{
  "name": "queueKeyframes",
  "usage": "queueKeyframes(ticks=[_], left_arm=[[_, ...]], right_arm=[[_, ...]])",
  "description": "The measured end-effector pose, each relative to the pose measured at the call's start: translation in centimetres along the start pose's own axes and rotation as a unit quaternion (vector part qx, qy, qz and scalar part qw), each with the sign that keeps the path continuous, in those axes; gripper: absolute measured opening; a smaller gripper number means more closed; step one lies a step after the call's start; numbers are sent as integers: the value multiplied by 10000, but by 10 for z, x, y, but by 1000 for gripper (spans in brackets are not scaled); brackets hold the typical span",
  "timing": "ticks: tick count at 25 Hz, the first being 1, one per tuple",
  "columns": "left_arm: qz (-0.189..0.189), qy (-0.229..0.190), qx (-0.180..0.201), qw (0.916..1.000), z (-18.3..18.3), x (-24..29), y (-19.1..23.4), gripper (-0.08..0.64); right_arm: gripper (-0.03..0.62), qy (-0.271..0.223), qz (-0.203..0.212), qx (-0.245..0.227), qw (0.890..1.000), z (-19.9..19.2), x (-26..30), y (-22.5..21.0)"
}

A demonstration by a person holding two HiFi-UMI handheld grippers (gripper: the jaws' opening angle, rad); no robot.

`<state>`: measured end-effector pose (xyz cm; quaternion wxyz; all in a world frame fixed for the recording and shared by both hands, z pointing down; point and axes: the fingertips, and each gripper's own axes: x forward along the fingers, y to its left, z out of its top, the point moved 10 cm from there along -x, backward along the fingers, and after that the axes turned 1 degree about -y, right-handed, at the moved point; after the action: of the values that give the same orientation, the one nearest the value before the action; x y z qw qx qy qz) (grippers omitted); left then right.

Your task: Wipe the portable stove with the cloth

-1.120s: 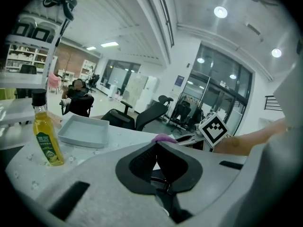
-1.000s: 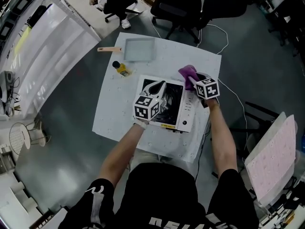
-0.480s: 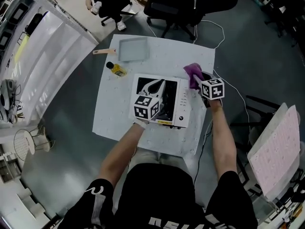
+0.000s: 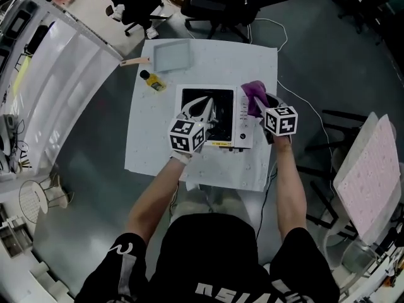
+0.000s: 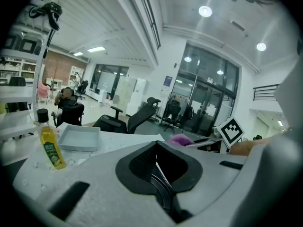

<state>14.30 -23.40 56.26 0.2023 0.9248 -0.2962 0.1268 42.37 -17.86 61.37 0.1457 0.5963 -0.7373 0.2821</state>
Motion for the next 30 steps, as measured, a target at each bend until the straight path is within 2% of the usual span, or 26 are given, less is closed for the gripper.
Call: queueKeyframes(ticks=[4, 12, 17, 22, 30], left_arm=[[-148, -54, -1, 9999, -14, -50, -2, 6], [-439, -248, 316, 9982, -24, -151, -2, 6], [-457, -413, 188, 9979, -24, -218, 3, 6], [-532, -724, 71, 9959, -21, -244, -3, 6], [-556, -954, 88, 9938, -16, -265, -6, 6]], right_arm=[[110, -64, -182, 4, 9998, -20, -30, 50], [110, -551, -583, 223, 9965, -46, -103, 152], [110, -639, -701, 202, 9953, -58, -140, 216], [110, -771, -763, 27, 9941, -47, -165, 244], [110, -990, -749, -110, 9922, -38, -185, 258]])
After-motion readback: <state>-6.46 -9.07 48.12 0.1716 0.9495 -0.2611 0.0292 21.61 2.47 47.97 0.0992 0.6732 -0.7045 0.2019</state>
